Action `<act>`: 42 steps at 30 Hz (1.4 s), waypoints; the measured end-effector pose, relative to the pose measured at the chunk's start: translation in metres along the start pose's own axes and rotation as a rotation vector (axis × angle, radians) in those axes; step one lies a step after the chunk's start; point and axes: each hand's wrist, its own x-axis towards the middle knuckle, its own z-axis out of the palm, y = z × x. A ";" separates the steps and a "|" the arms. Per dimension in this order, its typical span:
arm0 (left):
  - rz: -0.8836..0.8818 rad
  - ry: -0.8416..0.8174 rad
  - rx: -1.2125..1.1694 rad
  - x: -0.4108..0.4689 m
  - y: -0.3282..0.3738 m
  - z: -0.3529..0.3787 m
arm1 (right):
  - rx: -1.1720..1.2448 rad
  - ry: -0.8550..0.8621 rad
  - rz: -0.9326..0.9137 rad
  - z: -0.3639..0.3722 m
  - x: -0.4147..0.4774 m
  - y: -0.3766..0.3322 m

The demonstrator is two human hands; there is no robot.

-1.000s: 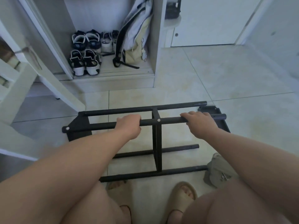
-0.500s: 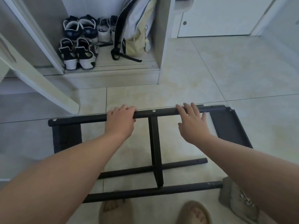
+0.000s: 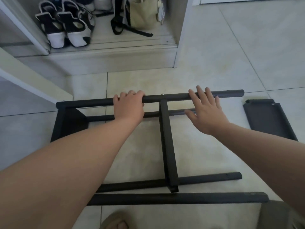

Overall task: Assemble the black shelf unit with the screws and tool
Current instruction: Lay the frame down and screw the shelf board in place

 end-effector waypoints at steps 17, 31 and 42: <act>0.015 -0.568 -0.296 -0.100 0.034 -0.014 | 0.059 -0.321 -0.179 -0.024 -0.110 -0.024; -0.122 -0.876 -0.635 -0.165 0.038 0.020 | -0.134 -0.655 -0.327 0.026 -0.185 -0.020; -0.086 -0.893 -0.573 -0.157 0.042 0.014 | 0.012 -0.551 -0.261 0.015 -0.178 -0.010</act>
